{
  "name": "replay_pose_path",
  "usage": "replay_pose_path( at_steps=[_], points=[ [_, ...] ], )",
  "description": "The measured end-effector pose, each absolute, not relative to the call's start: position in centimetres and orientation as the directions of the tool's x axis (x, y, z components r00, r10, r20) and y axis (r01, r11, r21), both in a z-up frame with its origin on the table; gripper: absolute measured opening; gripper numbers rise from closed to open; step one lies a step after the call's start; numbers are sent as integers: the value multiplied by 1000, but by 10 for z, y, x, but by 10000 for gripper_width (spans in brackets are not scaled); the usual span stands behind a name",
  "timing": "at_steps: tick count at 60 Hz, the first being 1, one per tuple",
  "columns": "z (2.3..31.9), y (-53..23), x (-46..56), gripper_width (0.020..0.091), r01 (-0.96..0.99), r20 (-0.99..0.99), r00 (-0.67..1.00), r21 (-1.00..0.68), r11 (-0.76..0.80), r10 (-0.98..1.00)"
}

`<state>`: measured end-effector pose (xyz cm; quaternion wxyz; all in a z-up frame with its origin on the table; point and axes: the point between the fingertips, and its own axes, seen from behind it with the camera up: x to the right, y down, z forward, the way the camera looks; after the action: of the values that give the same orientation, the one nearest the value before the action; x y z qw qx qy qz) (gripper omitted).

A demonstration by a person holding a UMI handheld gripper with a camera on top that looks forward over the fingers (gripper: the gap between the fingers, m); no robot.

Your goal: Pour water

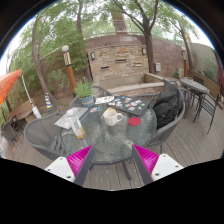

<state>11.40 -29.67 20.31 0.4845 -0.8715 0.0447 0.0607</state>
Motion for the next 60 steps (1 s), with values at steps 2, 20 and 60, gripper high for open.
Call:
replay_pose_path(
  at_steps=[2, 20, 60],
  points=[
    [203, -300, 115, 830, -136, -143, 989, -839, -526, -28],
    [169, -266, 6, 830, -81, -46, 996, -854, -514, -79],
    [77, 7, -139, 821, 49, 46, 999, -984, -171, 23]
  ],
)
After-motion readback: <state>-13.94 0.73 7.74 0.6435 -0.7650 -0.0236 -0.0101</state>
